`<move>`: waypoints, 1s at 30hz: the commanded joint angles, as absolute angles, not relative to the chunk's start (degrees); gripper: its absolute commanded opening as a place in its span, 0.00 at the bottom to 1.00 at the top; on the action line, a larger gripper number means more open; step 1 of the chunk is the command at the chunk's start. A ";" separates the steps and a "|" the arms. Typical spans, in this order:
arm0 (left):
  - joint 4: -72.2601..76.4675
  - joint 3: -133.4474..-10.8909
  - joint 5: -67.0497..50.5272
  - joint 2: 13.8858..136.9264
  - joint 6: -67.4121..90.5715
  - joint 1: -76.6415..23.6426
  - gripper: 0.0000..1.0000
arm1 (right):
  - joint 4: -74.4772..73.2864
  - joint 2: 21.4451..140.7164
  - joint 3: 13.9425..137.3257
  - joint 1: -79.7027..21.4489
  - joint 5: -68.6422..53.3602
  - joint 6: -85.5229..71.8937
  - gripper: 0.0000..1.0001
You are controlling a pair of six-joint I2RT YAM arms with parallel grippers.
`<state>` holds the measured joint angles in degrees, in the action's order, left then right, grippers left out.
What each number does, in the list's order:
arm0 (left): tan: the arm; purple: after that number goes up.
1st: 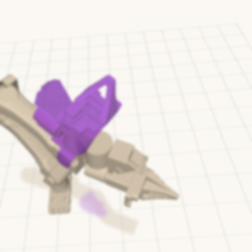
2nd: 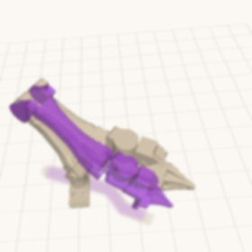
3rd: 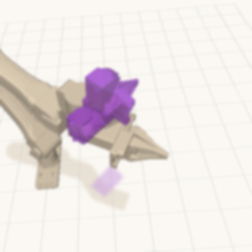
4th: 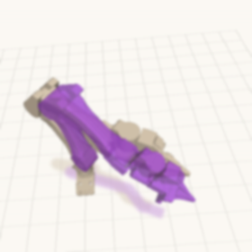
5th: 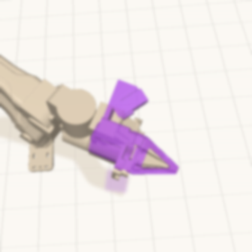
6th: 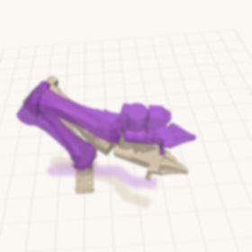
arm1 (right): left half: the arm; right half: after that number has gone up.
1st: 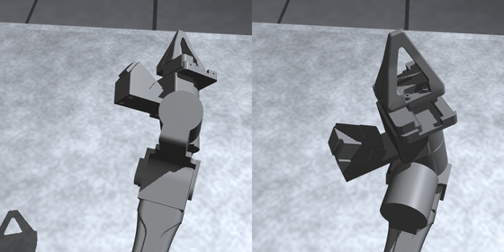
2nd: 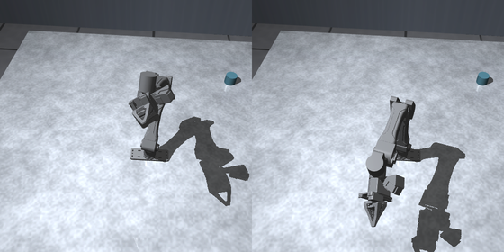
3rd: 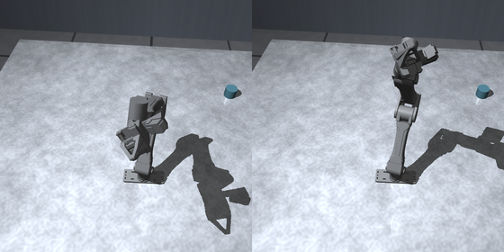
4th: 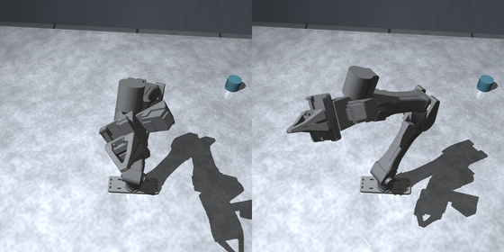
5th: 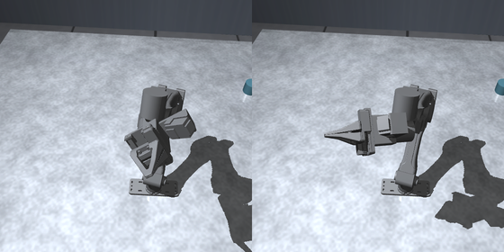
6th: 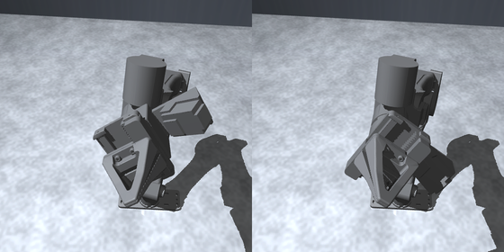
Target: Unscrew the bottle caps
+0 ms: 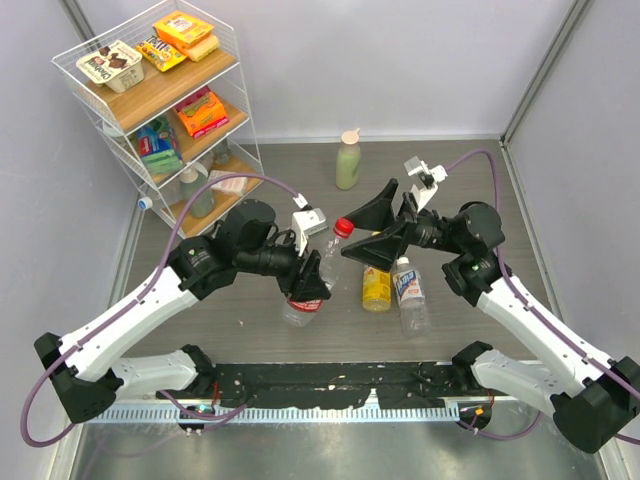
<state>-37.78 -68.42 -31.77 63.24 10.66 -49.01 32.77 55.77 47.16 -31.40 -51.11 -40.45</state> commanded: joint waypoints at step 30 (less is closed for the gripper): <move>-42.98 -60.56 6.24 60.82 2.20 -48.78 0.21 | 13.71 68.20 56.42 -33.13 -28.04 -43.07 0.91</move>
